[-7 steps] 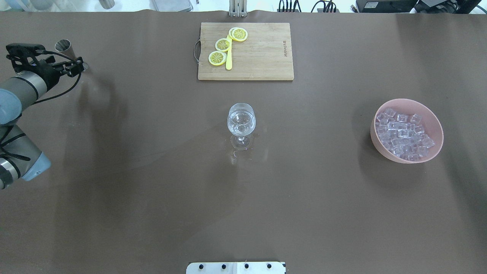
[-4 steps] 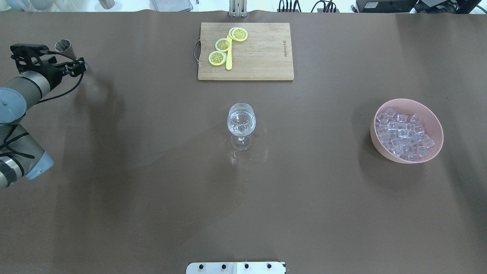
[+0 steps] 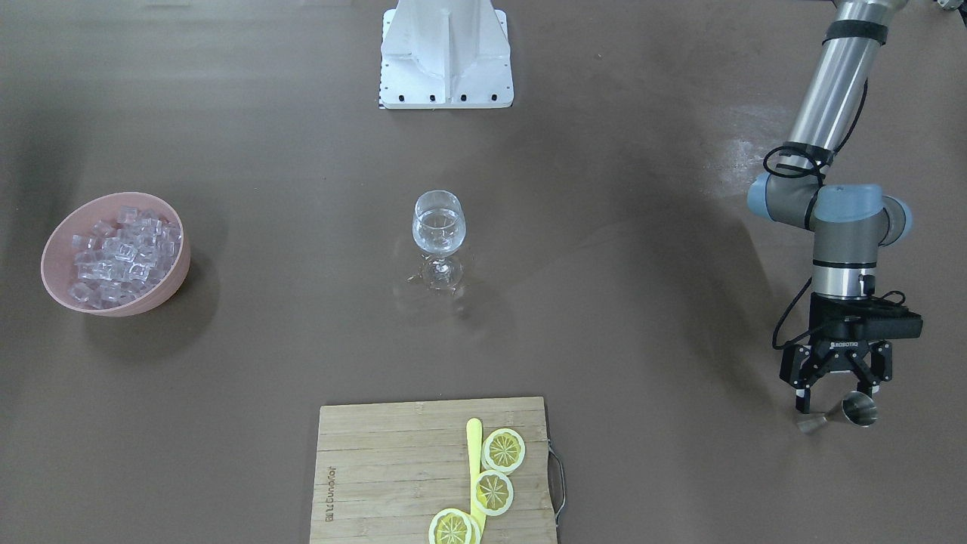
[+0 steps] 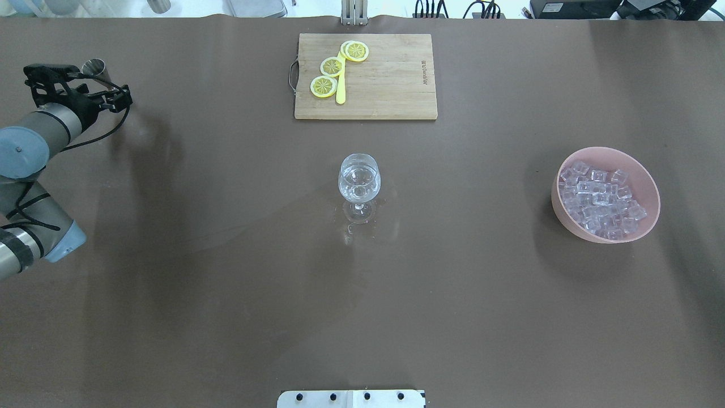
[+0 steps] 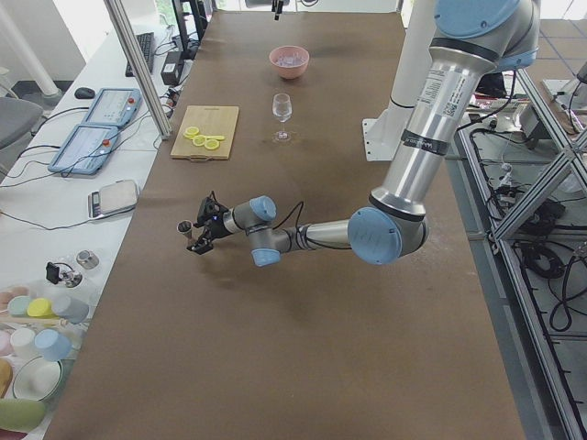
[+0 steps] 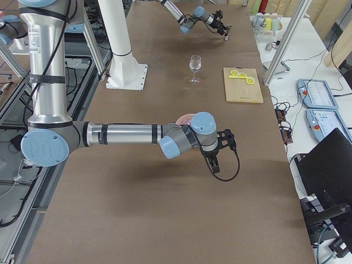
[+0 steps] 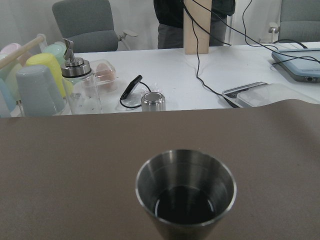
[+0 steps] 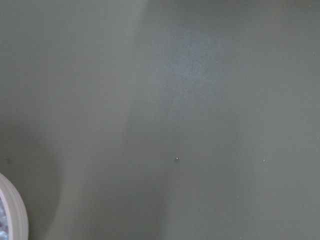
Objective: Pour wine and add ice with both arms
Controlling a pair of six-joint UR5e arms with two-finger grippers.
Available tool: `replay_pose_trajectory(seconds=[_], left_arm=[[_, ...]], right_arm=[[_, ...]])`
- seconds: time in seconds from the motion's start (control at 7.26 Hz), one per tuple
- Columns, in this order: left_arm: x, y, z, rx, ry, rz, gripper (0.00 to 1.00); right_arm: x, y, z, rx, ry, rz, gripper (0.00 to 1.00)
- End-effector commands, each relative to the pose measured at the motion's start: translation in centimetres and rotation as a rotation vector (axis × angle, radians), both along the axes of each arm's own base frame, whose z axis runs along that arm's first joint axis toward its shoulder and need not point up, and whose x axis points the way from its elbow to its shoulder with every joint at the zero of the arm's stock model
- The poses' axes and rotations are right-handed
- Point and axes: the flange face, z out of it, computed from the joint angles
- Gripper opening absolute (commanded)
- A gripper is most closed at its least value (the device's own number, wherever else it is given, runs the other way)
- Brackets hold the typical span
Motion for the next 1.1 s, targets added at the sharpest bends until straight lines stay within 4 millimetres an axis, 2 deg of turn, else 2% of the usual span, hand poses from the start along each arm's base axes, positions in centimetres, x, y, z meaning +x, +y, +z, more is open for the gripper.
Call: replay_pose_trajectory(seconds=[0.0,0.14,0.28,0.41,0.55,0.83,0.96], left_arm=[[0.1,-0.2,-0.1,-0.001,-0.001,-0.001,0.97],[0.1,-0.4,-0.3,-0.001,0.001,-0.001,0.83],[0.0,-0.5,-0.1,-0.009,-0.004,0.0,0.74],[-0.1,-0.5,-0.1,-0.01,-0.005,-0.002,0.71],[-1.1,-1.1,0.1,-0.02,-0.011,-0.016,0.71],[-1.2,-1.6,-0.3,-0.021,-0.013,-0.023,0.71],[-0.7,-2.2,-1.2,-0.018,-0.009,-0.022,0.72]], right_arm=[[0.0,0.1,0.1,-0.002,0.0,0.0,1.0],[0.0,0.1,0.1,-0.001,0.0,0.0,1.0],[0.0,0.1,0.1,-0.002,0.002,0.001,1.0],[0.0,0.1,0.0,0.0,0.001,0.001,1.0],[0.0,0.1,0.2,-0.005,0.001,0.003,1.0],[0.0,0.2,0.3,-0.007,0.001,0.003,1.0],[0.0,0.1,0.4,-0.008,0.003,0.004,1.0]])
